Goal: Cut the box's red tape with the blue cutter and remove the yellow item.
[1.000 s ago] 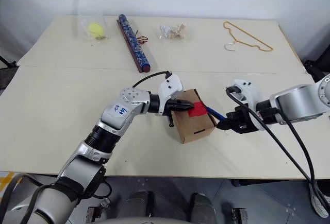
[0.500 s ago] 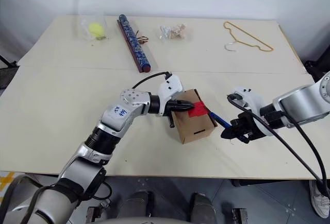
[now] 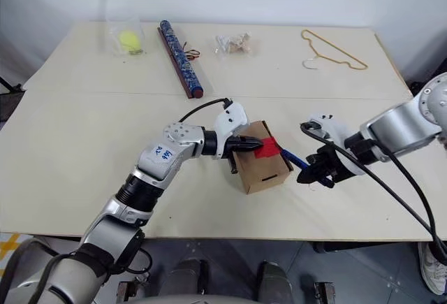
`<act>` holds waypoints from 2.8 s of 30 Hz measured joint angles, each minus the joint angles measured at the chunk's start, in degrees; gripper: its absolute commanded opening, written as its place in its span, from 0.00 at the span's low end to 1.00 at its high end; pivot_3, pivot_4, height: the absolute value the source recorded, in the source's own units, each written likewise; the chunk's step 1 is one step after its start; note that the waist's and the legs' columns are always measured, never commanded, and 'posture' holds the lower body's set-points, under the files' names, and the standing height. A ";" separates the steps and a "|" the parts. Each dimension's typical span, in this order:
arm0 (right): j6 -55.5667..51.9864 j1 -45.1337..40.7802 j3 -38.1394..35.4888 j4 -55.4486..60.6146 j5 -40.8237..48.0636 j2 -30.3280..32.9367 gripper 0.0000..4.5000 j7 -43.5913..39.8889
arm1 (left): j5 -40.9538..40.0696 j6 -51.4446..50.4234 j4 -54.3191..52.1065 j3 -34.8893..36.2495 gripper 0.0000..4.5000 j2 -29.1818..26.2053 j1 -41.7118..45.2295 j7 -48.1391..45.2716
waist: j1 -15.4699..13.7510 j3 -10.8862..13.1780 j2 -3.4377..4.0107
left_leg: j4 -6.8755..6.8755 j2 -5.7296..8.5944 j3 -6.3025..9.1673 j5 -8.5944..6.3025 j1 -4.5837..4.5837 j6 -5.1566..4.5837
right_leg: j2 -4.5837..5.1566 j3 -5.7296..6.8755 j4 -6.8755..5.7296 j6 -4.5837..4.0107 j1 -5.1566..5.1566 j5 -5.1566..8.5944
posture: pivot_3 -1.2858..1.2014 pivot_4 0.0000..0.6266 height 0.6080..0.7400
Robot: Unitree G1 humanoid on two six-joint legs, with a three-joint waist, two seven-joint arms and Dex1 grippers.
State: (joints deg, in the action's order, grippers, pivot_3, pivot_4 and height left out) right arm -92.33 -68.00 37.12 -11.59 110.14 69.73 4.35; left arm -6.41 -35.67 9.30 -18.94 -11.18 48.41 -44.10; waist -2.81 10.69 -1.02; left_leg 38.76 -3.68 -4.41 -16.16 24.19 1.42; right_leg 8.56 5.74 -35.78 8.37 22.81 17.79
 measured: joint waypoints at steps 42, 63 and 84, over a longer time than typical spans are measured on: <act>1.39 -3.96 -3.66 2.23 -22.76 11.61 0.02 -35.51 | -4.40 3.32 -0.01 3.34 0.00 -3.07 -1.09 -6.76 | -0.14 -0.02 0.06 | 0.27 -0.07 -0.21 -0.44 0.32 -0.11 | 0.01 0.05 -0.07 0.00 0.31 -0.01 | 0.52 0.24 1.00; 58.92 48.68 -37.95 -7.81 -72.56 -6.43 0.61 -47.54 | -9.55 9.54 -6.48 13.23 0.00 -23.32 -13.64 -19.08 | 1.31 0.00 0.12 | 0.28 -0.12 -0.91 -0.41 0.22 -0.08 | 0.14 -0.16 -0.20 0.26 0.60 -0.16 | 0.52 0.24 1.00; 80.59 39.84 -31.99 1.20 -95.01 -29.20 0.01 -53.98 | -4.11 1.38 -8.93 5.81 0.00 -11.61 -14.14 -1.03 | 1.16 -0.01 0.11 | 0.36 -0.12 -0.92 -0.37 -0.06 -0.04 | 0.11 -0.30 -0.26 0.25 0.34 -0.21 | 0.52 0.24 1.00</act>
State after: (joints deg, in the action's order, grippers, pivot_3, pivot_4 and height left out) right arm -11.75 -28.15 5.13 -10.39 15.13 40.53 -49.63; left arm -10.52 -34.30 0.37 -13.13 -22.79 34.27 -45.13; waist -1.65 10.68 -0.91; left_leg 39.12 -3.80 -5.33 -16.53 24.13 1.38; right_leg 8.67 5.44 -36.04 8.63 23.15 17.58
